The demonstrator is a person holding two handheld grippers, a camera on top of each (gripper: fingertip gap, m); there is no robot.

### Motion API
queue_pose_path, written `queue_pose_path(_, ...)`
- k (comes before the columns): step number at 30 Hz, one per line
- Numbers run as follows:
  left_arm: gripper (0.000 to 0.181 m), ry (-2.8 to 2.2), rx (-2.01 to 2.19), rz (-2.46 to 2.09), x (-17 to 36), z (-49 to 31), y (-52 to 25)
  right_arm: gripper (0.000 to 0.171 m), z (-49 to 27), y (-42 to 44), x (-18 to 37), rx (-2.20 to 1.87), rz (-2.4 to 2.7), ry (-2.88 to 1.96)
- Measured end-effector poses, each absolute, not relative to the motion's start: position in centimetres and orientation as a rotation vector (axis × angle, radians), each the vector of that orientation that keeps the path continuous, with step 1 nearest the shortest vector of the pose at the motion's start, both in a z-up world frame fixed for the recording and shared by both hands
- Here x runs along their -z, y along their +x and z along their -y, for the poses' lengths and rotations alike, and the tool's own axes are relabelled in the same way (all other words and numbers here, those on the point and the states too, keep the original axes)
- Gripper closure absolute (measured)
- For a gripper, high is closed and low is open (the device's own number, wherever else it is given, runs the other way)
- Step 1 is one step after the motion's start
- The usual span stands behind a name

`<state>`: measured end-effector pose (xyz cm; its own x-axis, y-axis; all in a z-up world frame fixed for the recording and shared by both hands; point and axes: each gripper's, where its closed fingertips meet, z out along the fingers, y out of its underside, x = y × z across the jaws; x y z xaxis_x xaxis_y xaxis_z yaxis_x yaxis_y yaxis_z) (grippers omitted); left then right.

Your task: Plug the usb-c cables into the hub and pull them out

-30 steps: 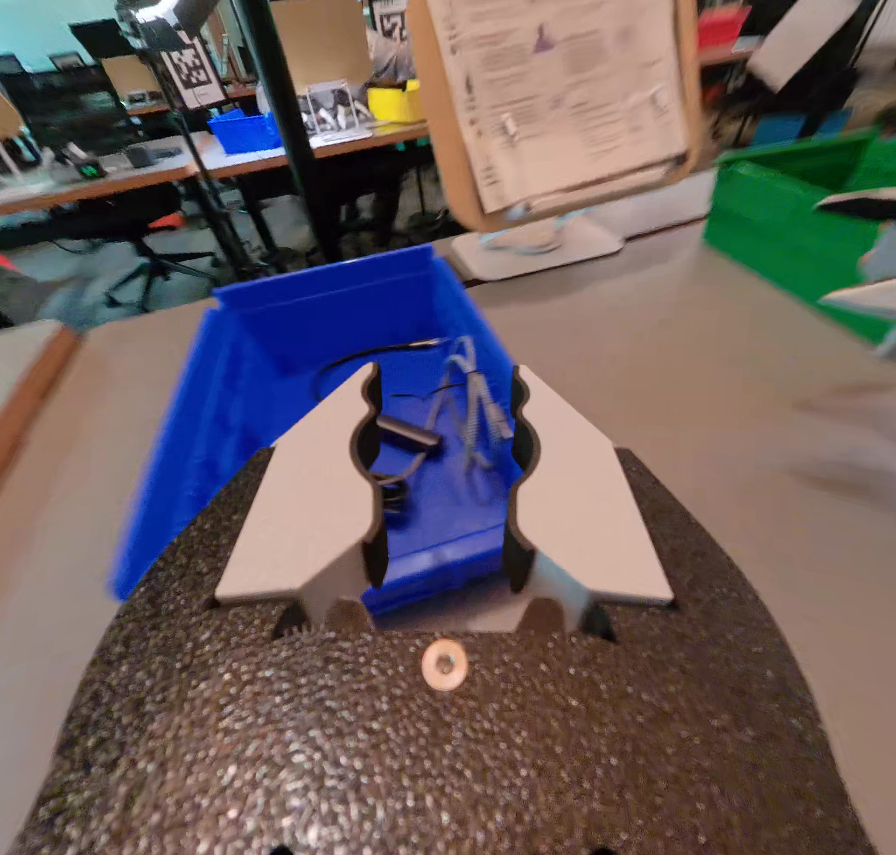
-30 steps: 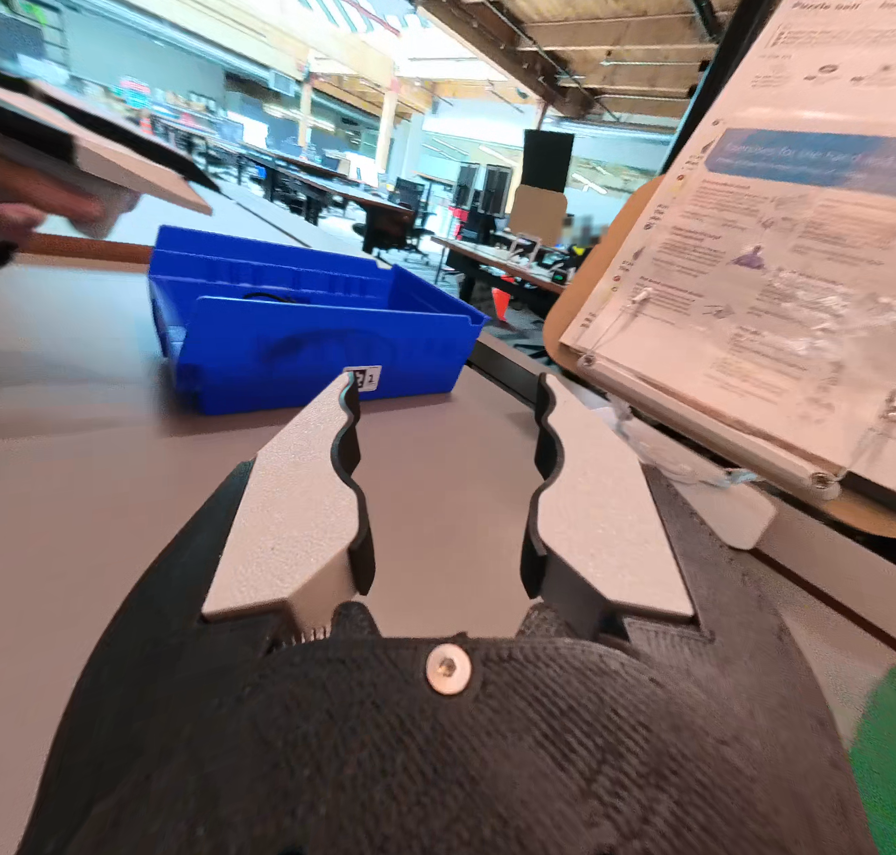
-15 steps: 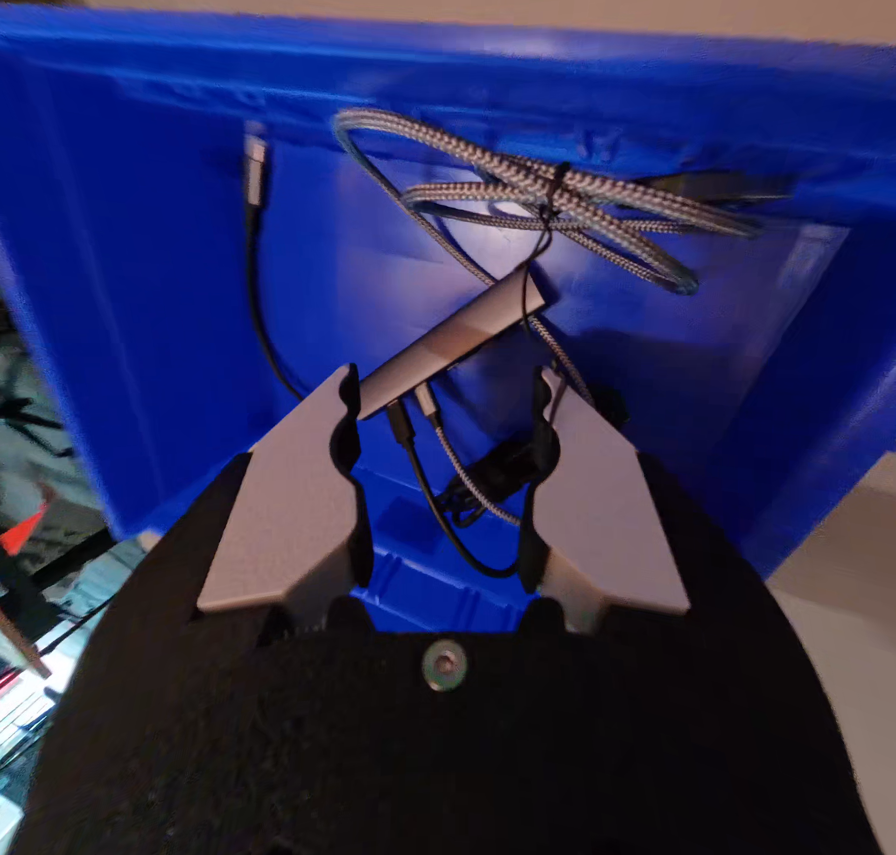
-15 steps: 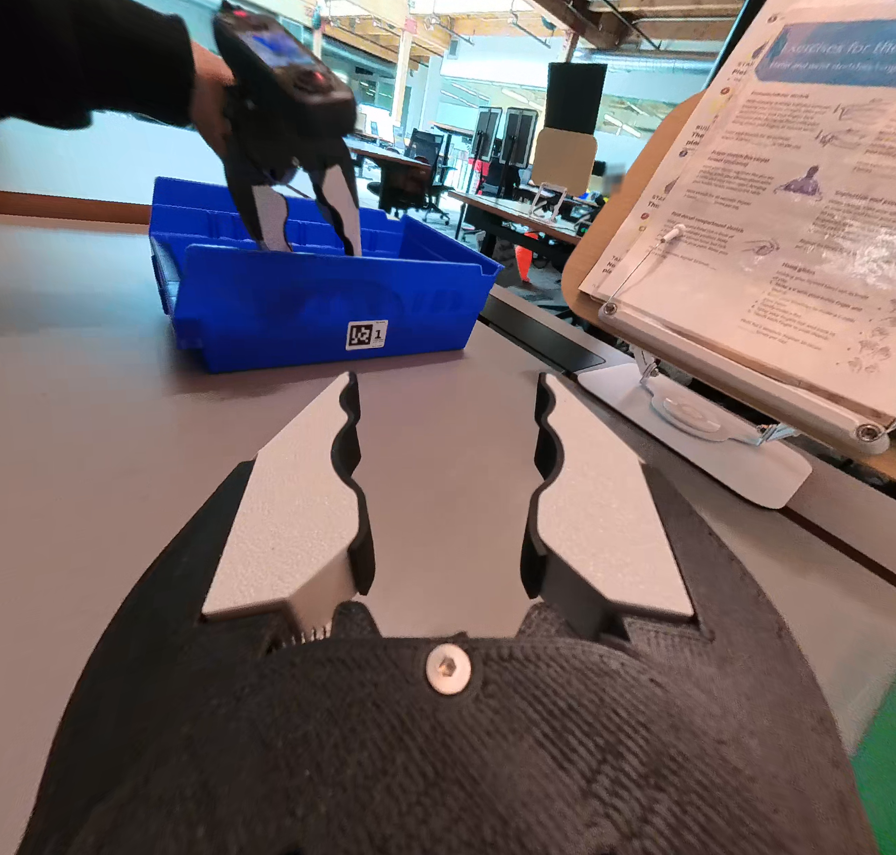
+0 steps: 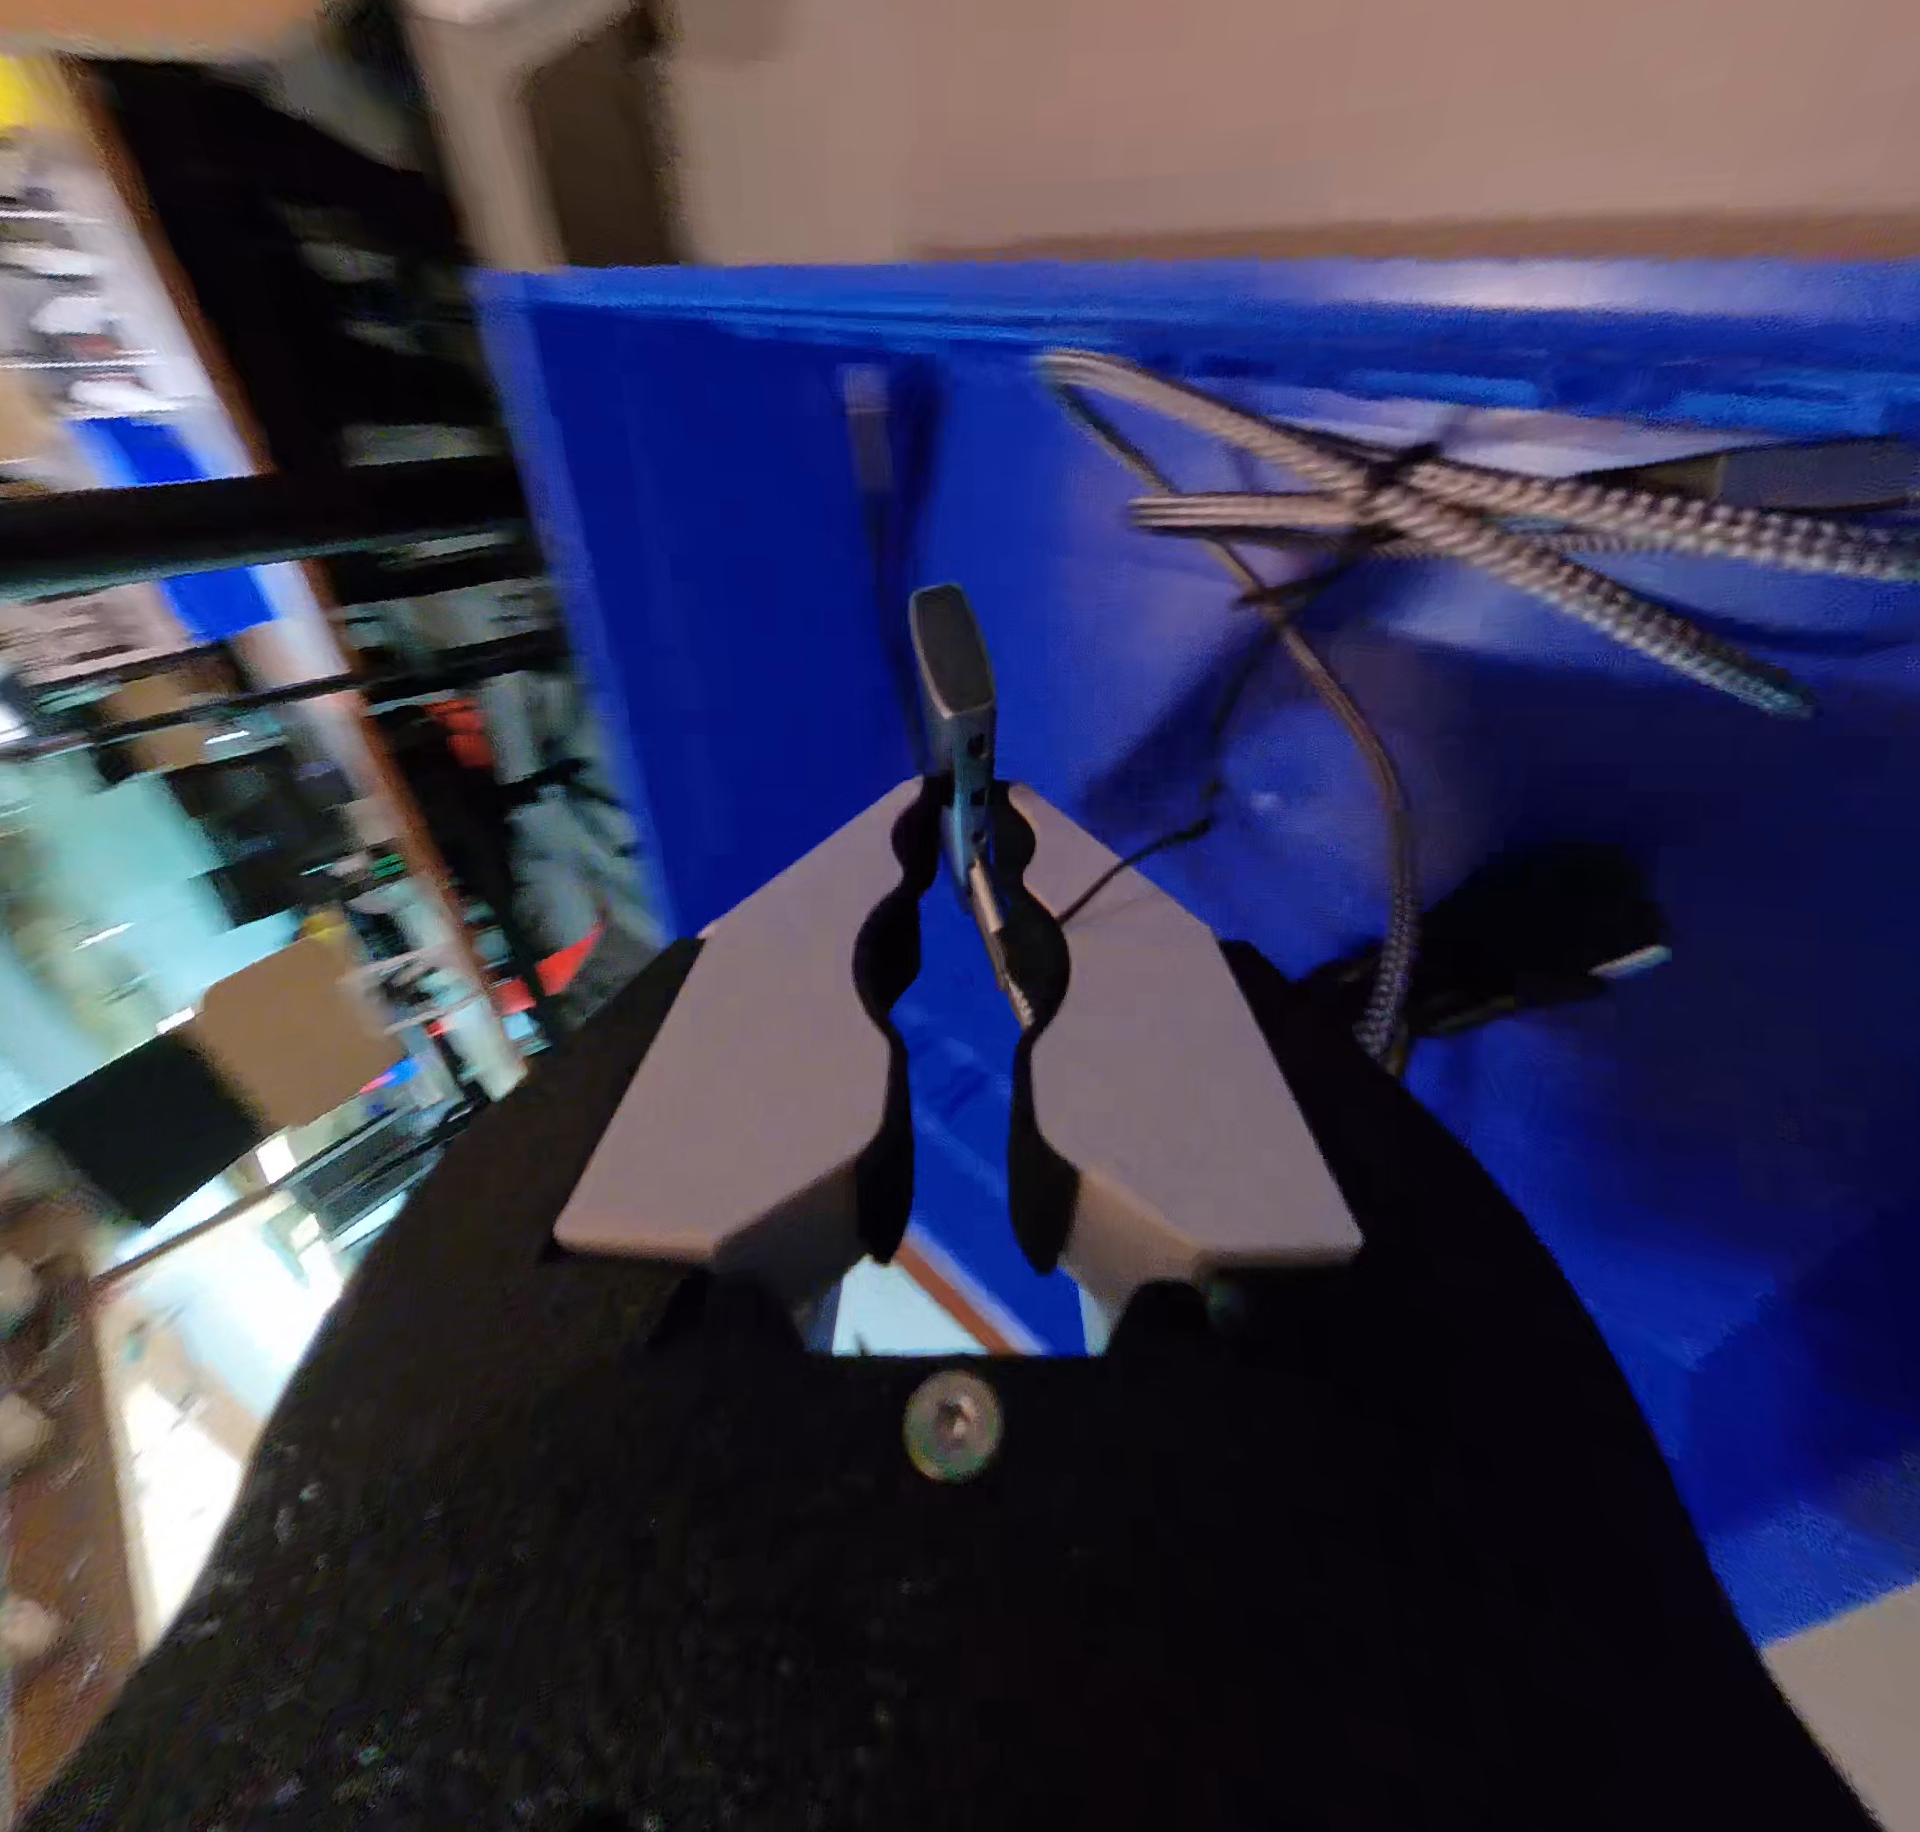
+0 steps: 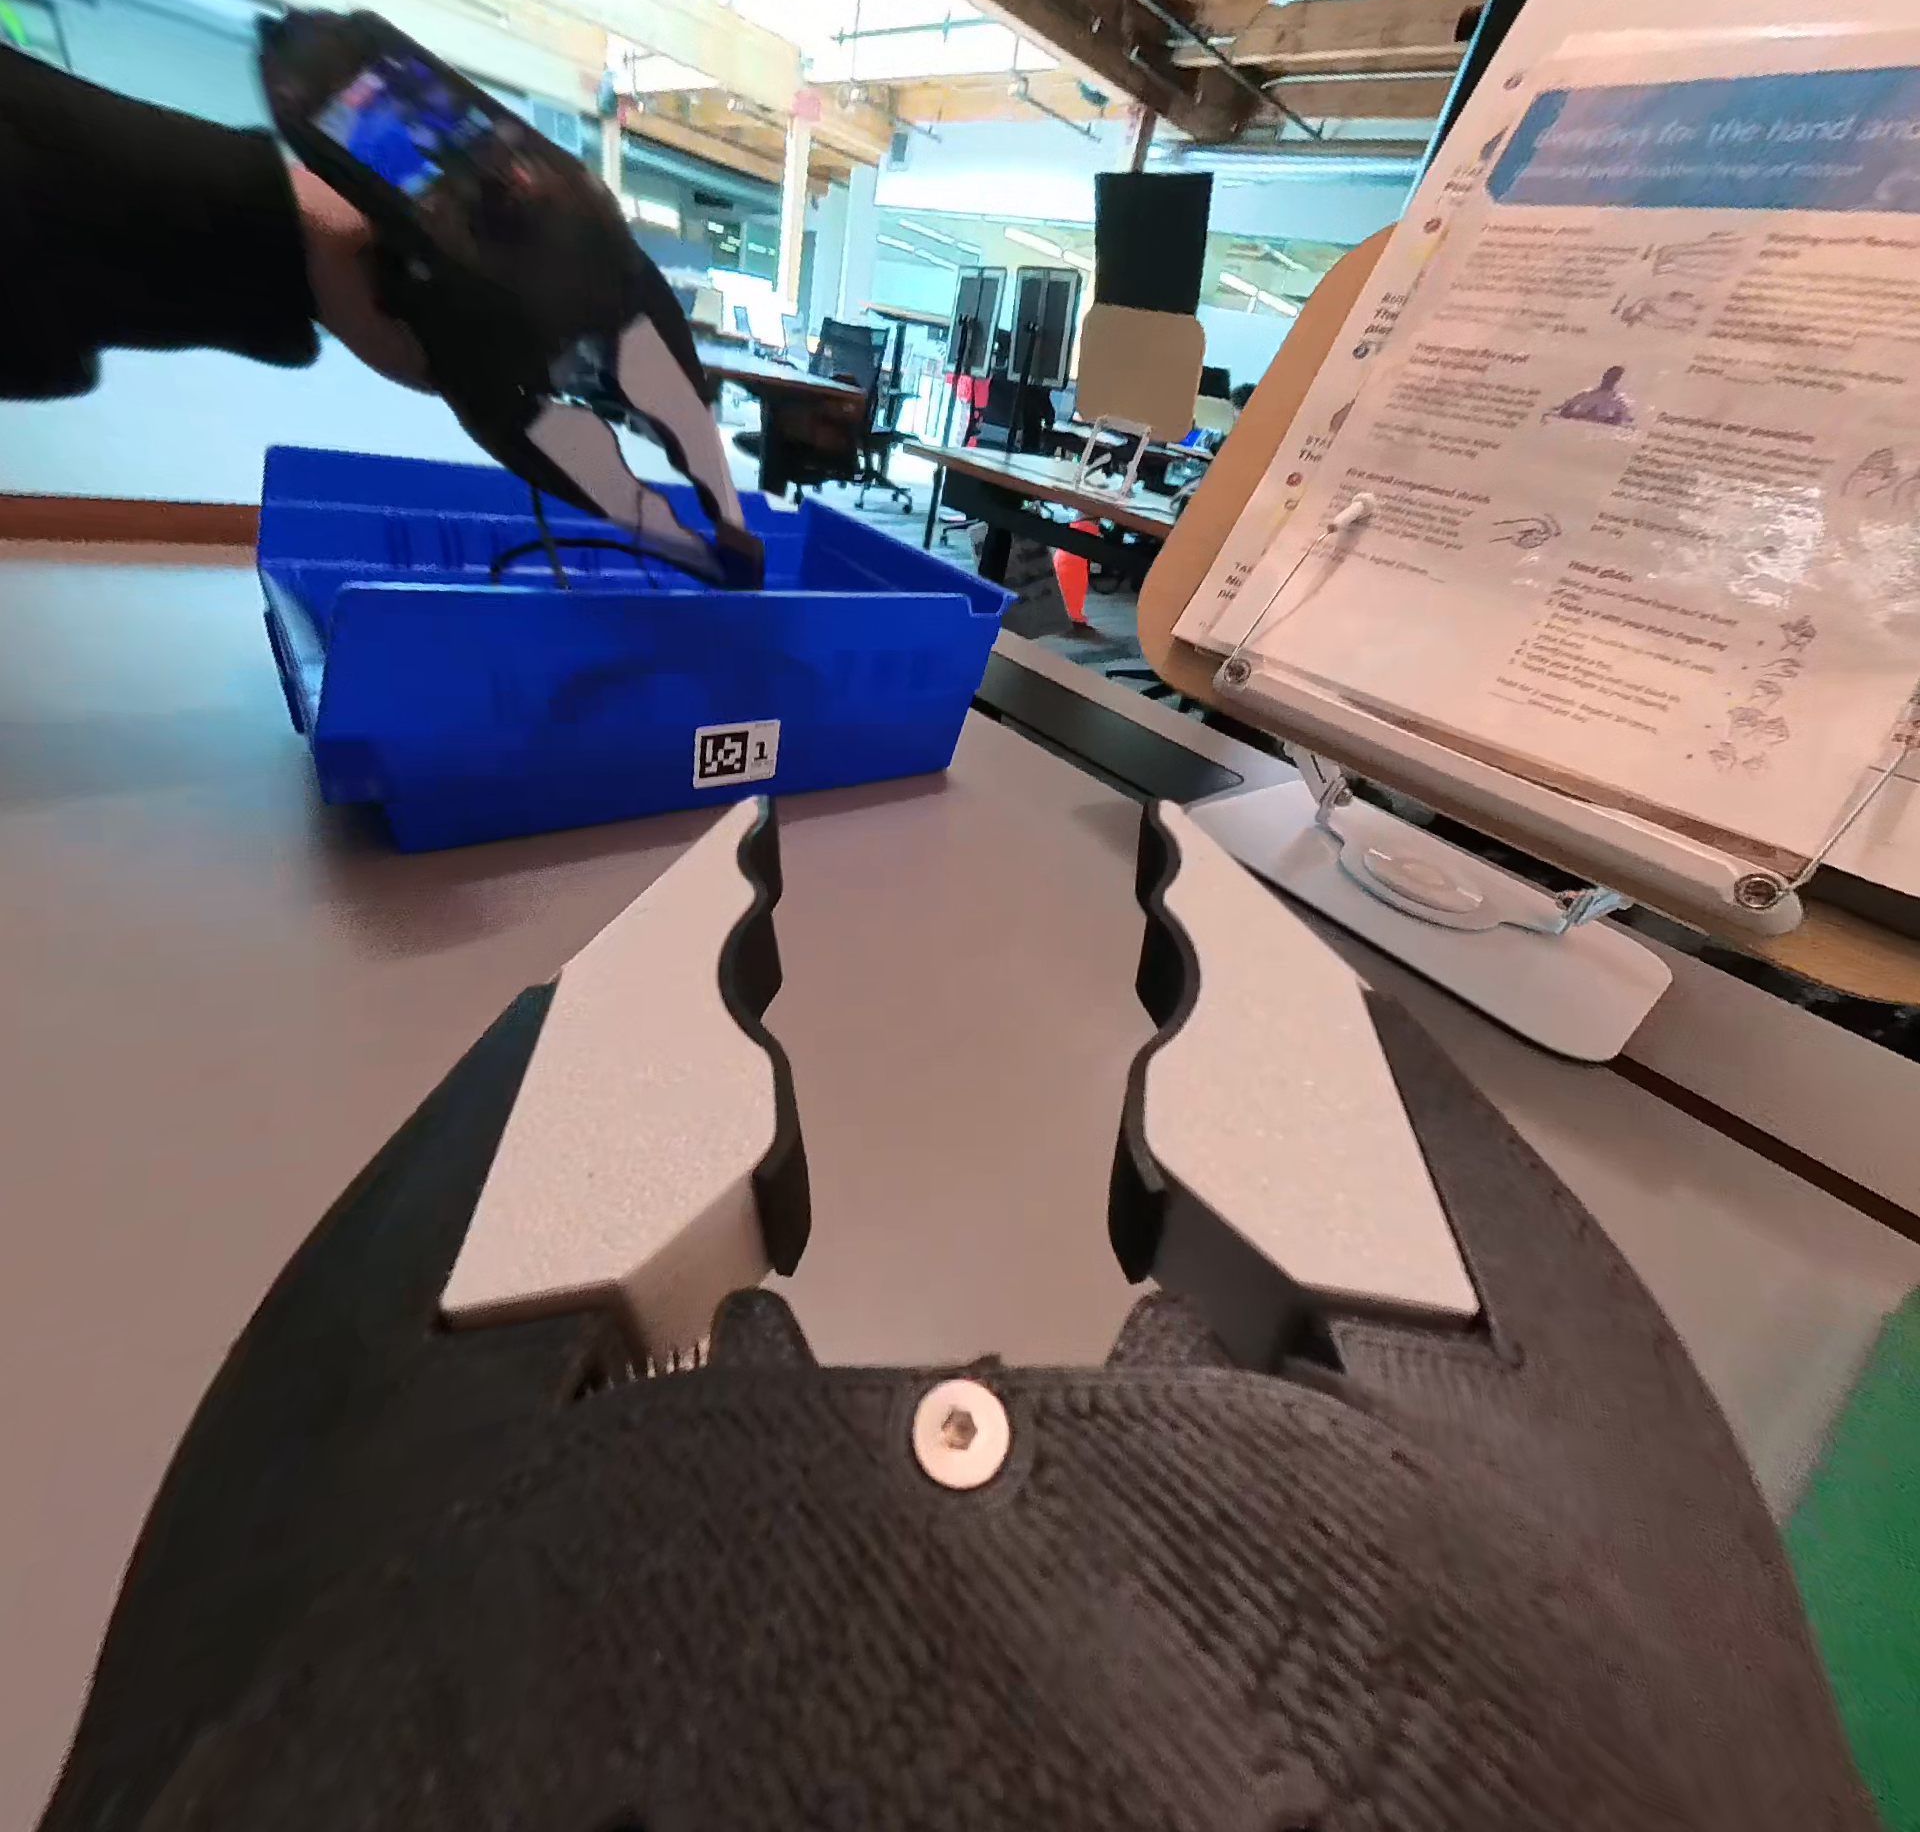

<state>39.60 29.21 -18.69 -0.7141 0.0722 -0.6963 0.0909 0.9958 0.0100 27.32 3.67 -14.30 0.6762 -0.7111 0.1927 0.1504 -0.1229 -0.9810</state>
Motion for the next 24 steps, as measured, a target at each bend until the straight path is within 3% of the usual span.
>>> queue_pose_path(7, 0.175, -0.017, 0.415, -1.844, 2.6, -26.2, 34.7, 0.104, -4.2, 26.4, 13.0, 0.808, -0.446, -1.477)
queue_pose_path(14, 0.175, -0.189, 1.057, -1.614, -9.0, -22.7, 26.1, 0.105, -4.2, 24.8, 10.4, 0.959, -0.335, -1.377)
queue_pose_path(19, 0.175, -0.354, 1.736, -1.674, -12.2, -19.5, 21.1, 0.103, -0.7, 22.9, 6.0, 1.073, -0.4, -1.165)
queue_pose_path(24, 0.176, -0.599, 2.25, -1.785, -9.3, -15.6, 20.0, 0.124, -3.7, 14.5, -0.5, 1.437, -0.061, -1.099)
